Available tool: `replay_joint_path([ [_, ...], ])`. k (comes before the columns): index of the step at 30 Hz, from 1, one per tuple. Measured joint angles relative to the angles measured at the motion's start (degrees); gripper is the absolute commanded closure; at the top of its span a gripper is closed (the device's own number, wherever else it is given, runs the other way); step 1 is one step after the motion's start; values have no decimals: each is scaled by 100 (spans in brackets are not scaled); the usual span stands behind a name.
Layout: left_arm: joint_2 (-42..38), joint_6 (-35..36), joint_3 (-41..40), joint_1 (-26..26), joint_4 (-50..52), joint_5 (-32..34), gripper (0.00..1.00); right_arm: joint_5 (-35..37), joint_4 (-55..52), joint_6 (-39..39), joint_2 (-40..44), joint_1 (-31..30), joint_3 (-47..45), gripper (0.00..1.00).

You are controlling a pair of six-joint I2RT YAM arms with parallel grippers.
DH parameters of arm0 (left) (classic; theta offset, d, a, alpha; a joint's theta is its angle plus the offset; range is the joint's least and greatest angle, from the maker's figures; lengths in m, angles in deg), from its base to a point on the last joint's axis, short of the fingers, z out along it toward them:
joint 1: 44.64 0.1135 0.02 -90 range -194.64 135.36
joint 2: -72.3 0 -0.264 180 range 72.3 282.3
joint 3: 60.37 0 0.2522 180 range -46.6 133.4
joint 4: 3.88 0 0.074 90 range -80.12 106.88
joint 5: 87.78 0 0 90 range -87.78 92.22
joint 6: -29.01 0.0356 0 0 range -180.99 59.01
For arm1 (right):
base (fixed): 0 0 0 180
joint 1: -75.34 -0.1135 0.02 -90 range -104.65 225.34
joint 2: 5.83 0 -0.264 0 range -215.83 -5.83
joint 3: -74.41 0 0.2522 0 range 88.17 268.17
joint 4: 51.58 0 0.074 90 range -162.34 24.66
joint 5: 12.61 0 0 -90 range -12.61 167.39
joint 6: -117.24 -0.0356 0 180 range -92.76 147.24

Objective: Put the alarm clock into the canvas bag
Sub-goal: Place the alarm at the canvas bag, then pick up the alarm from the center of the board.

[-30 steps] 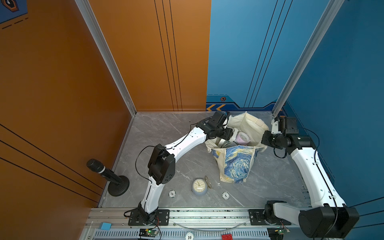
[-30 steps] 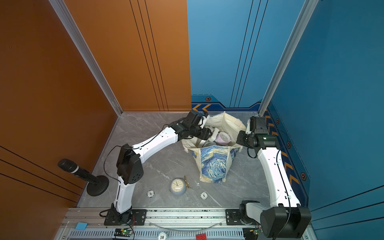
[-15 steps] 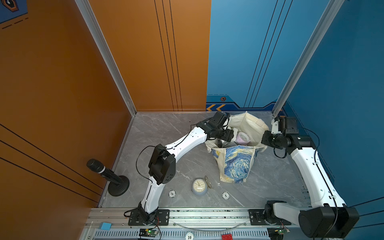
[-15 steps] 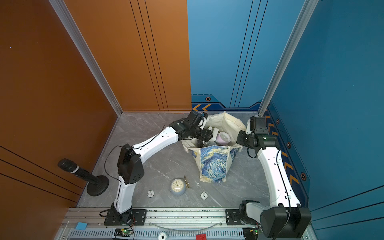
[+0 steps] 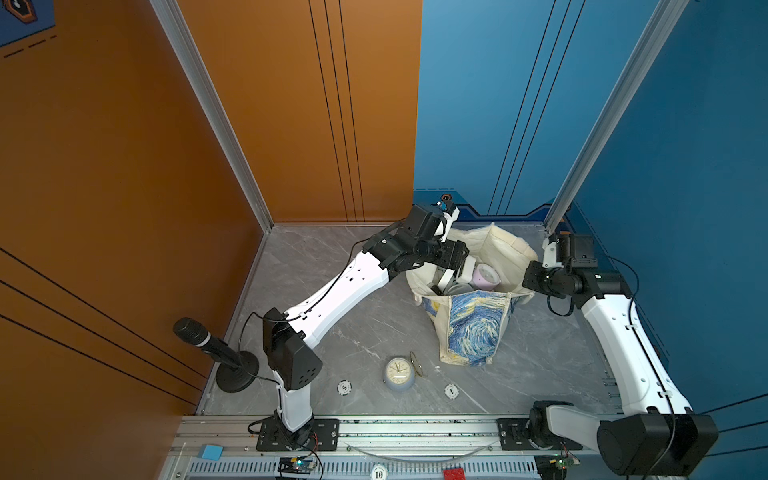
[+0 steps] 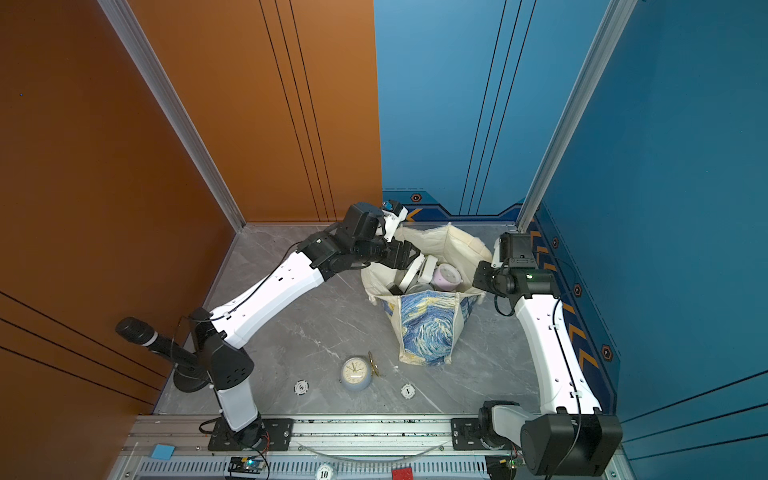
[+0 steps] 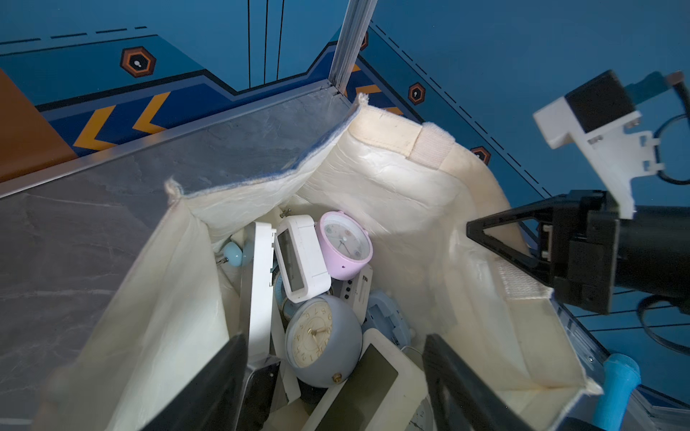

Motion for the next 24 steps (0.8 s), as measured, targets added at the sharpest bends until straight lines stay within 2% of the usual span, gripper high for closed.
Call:
replay_joint_path([
  [6, -719, 492, -516, -85, 195, 2, 22, 0, 0, 0, 0, 0, 0, 90],
  [14, -1976, 1473, -1784, -72, 348, -57, 17, 0, 0, 0, -7, 0, 0, 90],
  [24, -2907, 2610, -3274, 15, 328, -772, 16, 0, 0, 0, -55, -11, 0, 90],
])
